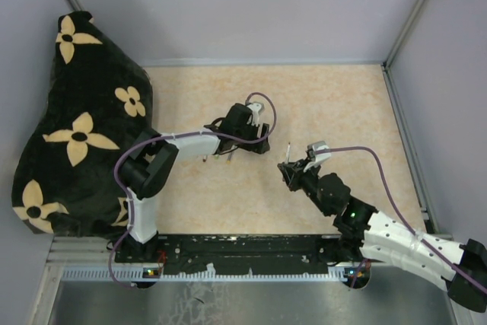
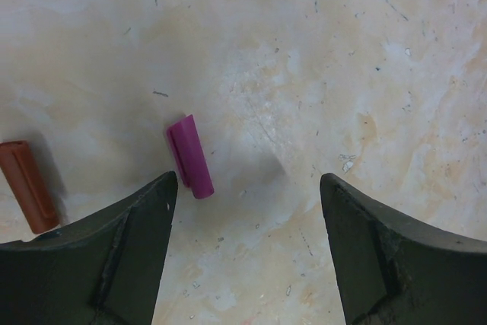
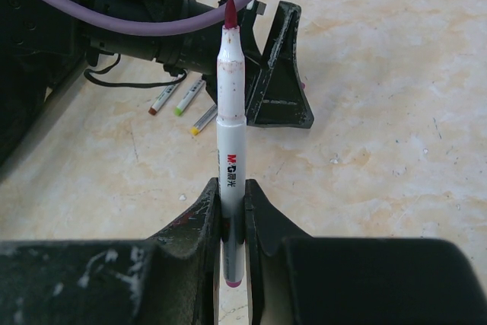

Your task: Insert the pens into the pen caps

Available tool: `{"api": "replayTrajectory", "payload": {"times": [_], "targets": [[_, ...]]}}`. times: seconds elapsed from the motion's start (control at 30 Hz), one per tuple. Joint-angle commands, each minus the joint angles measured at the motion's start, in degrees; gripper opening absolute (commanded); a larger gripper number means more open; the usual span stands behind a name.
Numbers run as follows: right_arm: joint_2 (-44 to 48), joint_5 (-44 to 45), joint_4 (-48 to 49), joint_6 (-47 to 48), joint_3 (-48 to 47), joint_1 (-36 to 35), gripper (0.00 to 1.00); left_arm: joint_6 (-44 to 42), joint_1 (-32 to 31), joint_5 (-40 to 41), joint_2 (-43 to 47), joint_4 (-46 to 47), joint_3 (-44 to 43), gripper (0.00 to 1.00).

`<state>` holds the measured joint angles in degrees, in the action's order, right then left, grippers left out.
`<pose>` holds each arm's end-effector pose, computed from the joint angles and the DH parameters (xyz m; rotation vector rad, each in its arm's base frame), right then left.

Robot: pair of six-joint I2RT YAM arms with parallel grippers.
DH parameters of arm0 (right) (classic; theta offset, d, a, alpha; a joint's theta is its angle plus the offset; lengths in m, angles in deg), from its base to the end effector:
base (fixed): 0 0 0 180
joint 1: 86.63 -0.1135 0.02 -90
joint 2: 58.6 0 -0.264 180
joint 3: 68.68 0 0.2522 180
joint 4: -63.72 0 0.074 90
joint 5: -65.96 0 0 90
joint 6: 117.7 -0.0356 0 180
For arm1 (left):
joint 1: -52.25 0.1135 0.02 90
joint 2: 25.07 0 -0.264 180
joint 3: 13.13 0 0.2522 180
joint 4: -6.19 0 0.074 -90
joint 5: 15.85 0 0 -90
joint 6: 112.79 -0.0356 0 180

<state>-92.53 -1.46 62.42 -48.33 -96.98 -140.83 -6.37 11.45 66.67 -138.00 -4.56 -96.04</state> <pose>0.1035 0.1202 0.2232 -0.2029 1.7123 0.6446 0.3179 -0.2806 0.1591 0.5687 2.2970 -0.6546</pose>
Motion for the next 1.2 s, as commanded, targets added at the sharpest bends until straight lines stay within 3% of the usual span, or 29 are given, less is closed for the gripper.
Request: {"api": "replayTrajectory", "payload": {"times": [0.0, 0.6, 1.17], "targets": [[0.0, -0.1, 2.9, 0.7, -1.0, 0.3, 0.00, -0.9, -0.5, 6.2, -0.4, -6.9, -2.5, 0.81], [6.1, 1.3, -0.6, 1.4, -0.8, 0.3, 0.00, -3.8, -2.4, 14.8, -5.2, -11.4, -8.6, 0.70], [13.5, 3.9, -3.9, 2.6, 0.5, 0.3, 0.00, -3.4, -5.4, 20.7, -9.1, -15.2, -12.4, 0.47]]}}
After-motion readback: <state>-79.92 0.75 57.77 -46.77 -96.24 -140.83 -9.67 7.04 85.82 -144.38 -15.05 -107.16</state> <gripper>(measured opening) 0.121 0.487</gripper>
